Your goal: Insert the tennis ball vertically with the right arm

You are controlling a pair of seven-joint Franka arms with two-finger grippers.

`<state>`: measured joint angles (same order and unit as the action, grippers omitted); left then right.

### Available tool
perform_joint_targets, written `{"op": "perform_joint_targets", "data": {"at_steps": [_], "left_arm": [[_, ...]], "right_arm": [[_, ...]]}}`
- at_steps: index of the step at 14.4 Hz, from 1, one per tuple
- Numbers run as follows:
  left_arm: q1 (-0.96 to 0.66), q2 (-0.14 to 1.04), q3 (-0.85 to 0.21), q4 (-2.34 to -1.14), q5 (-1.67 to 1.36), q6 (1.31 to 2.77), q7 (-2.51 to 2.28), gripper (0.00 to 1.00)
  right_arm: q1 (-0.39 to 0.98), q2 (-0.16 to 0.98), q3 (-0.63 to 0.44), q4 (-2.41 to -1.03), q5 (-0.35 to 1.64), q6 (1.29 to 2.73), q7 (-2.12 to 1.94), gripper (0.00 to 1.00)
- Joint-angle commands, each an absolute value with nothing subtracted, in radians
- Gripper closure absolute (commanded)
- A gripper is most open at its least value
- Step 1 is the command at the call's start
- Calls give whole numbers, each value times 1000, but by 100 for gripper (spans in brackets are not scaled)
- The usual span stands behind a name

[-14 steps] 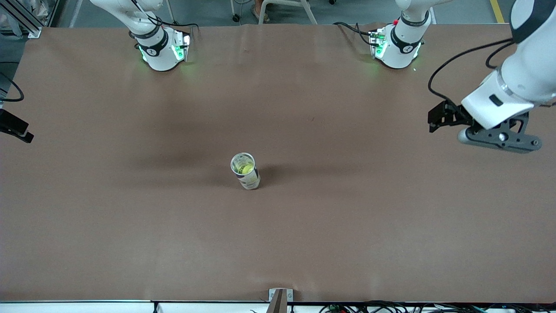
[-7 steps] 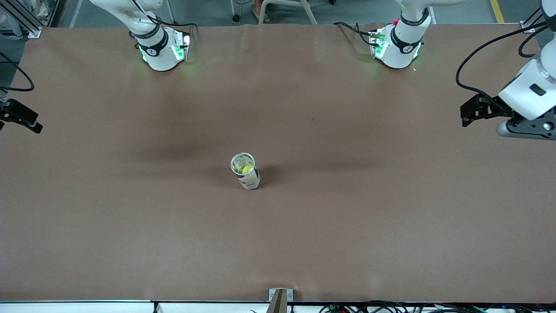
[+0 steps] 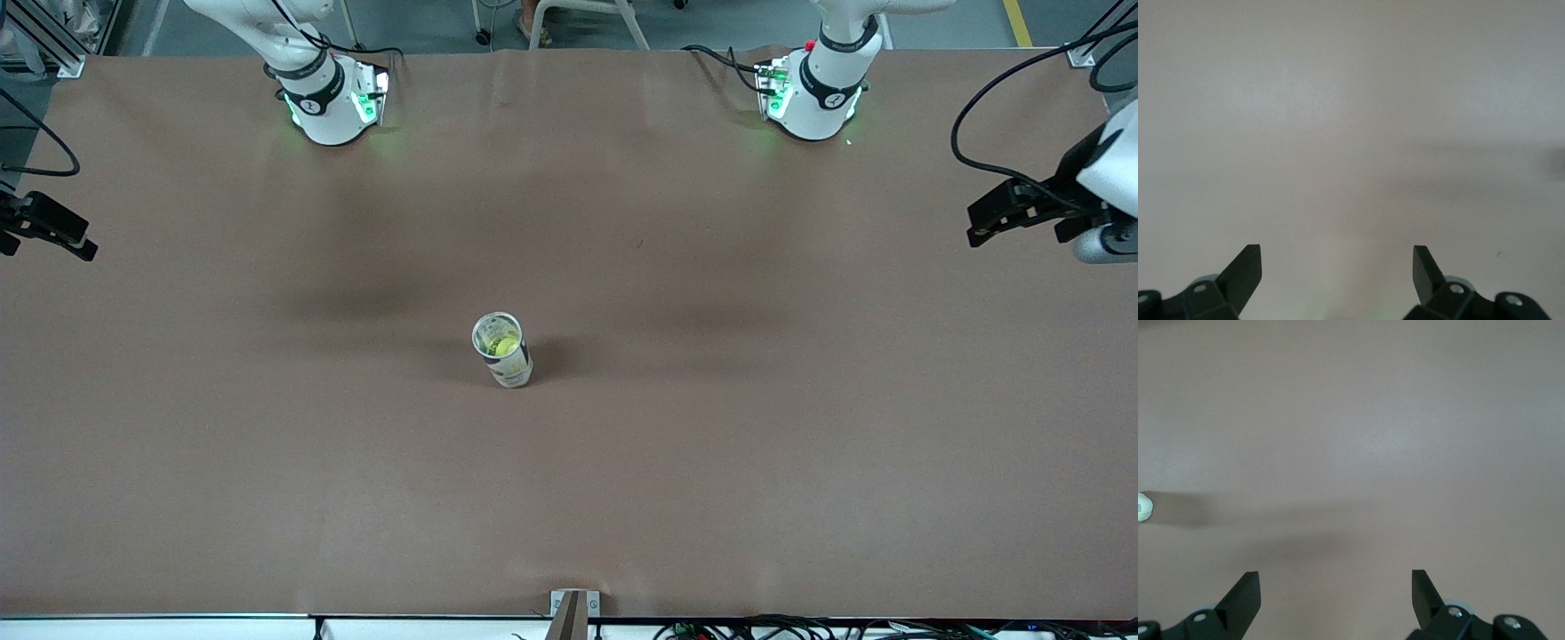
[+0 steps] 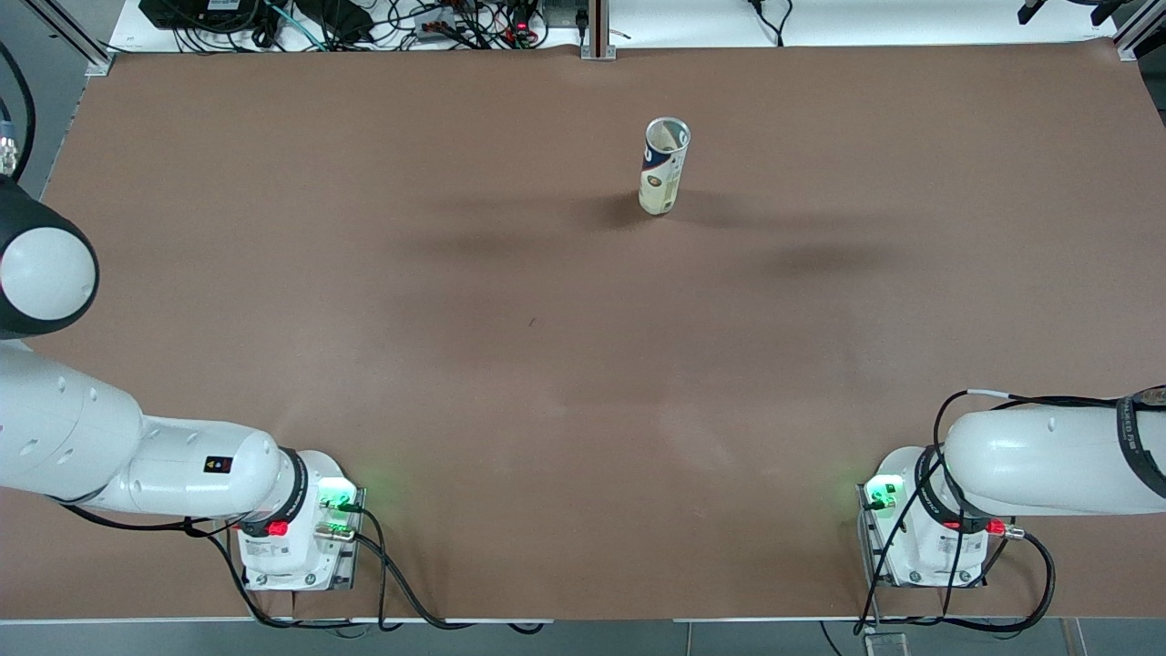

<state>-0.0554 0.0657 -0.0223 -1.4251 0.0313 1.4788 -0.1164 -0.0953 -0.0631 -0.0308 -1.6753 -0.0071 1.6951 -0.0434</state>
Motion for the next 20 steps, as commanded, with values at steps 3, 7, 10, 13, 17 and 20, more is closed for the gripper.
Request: {"op": "perform_joint_targets", "data": {"at_steps": [3, 7, 10, 13, 17, 20], "left_arm": [[-35, 40, -24, -1460, 8, 1497, -171, 0], [-54, 41, -67, -1468, 5, 1516, -279, 0], [-46, 22, -92, -1516, 0, 1520, -168, 0], [-43, 15, -92, -1534, -9, 1529, -155, 0], [-41, -61, -123, -1670, -9, 1663, -149, 0], [-37, -49, -114, -1655, -11, 1663, -146, 0]], "right_arm": [[-87, -89, -32, -1687, -28, 1675, -32, 0], [-84, -86, -32, -1697, -29, 1687, -34, 0], [-83, -92, -31, -1758, -29, 1755, -34, 0], [-83, -94, -31, -1756, -29, 1759, -34, 0], [-74, -92, -15, -1730, -34, 1753, -35, 0], [-60, -92, -15, -1726, -37, 1750, -35, 0]]}}
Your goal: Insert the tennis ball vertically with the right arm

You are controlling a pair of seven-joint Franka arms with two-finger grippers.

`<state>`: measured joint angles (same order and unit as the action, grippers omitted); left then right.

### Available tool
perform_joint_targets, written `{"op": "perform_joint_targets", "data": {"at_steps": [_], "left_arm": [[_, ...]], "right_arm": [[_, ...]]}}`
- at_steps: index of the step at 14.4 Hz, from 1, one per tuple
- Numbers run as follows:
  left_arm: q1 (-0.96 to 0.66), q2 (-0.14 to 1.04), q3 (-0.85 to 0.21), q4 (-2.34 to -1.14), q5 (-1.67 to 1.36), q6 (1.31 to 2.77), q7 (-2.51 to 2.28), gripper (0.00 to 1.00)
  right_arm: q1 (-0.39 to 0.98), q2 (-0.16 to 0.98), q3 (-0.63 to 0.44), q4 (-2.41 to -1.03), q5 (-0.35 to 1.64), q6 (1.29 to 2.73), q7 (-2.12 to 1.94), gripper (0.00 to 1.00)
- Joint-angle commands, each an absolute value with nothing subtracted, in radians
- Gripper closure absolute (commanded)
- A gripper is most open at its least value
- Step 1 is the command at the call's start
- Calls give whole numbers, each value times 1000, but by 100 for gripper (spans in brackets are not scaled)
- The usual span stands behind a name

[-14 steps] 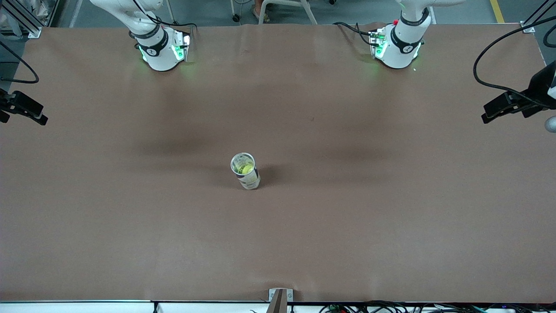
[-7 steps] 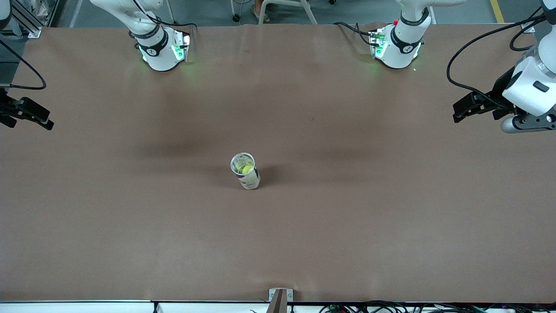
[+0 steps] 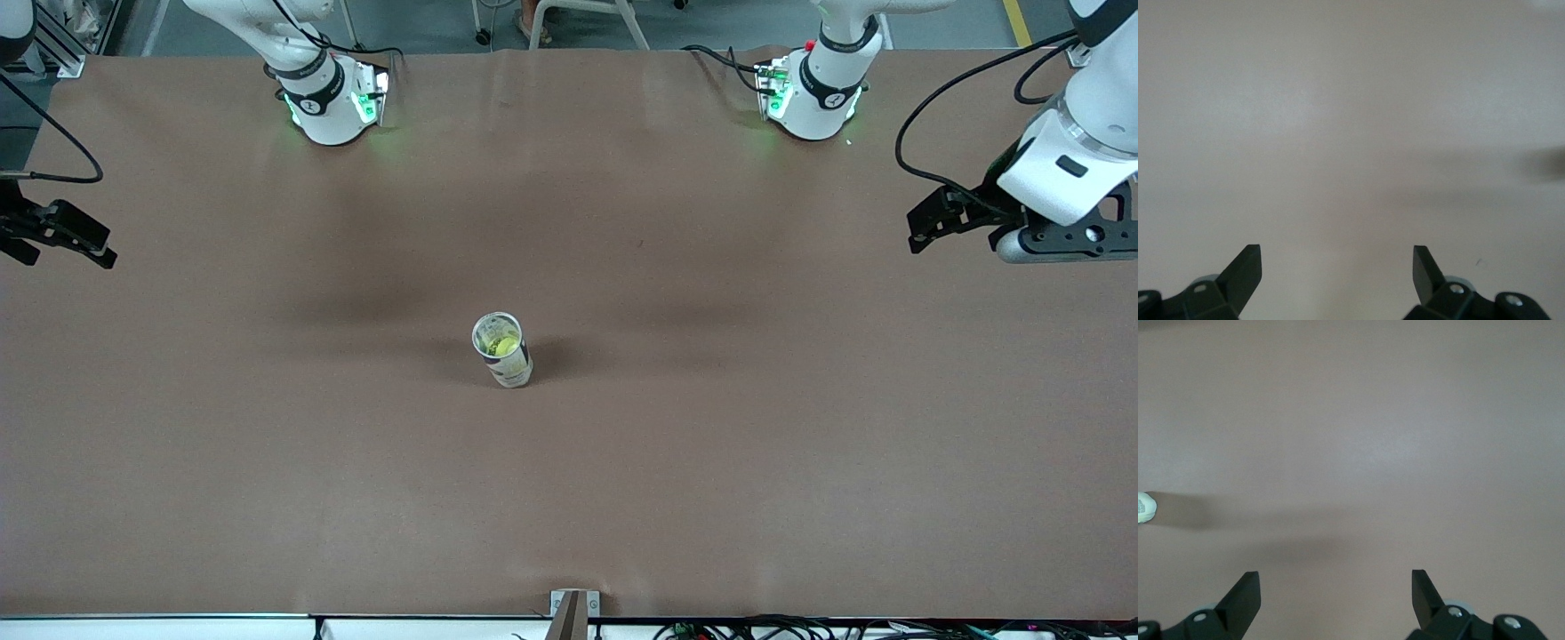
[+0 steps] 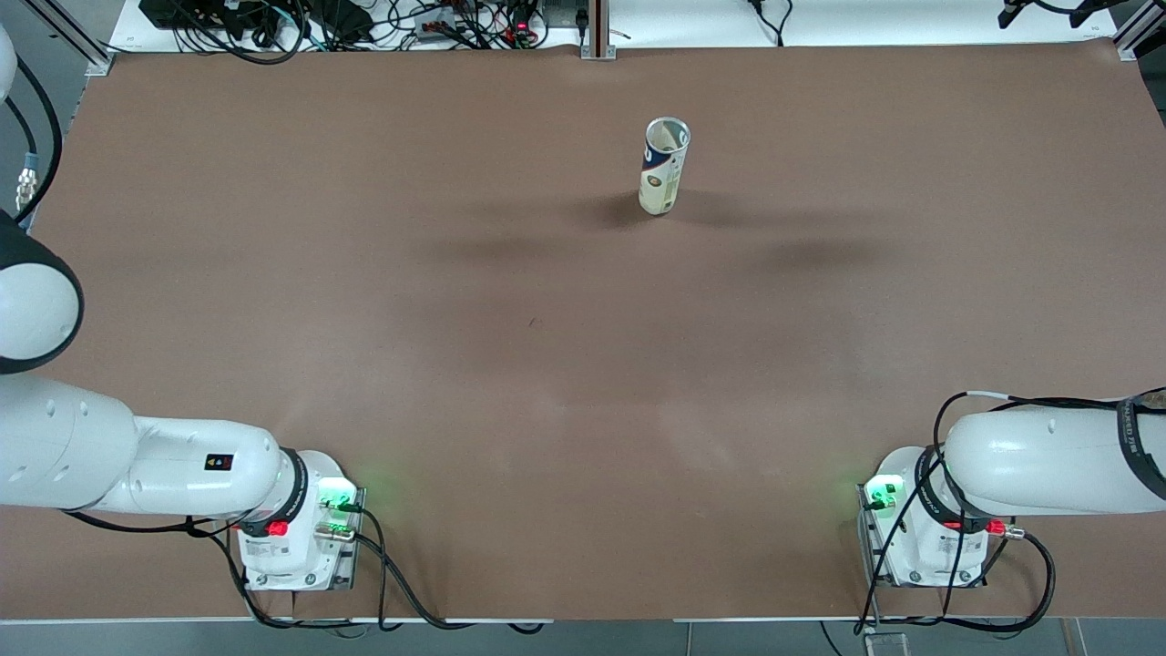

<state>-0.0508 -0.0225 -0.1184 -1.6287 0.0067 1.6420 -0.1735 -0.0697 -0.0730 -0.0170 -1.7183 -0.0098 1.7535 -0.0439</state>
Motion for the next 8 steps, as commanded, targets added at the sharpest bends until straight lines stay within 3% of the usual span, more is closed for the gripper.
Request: {"op": "perform_joint_targets", "data": {"at_steps": [1, 8], "left_arm": [[-34, -49, -114, -1654, -21, 1663, -146, 0], [-26, -49, -110, -1631, -29, 1637, -149, 0]], "right_arm": [[-60, -92, -15, -1726, -35, 1747, -34, 0], [-64, -92, -20, -1727, -34, 1746, -21, 0]]}}
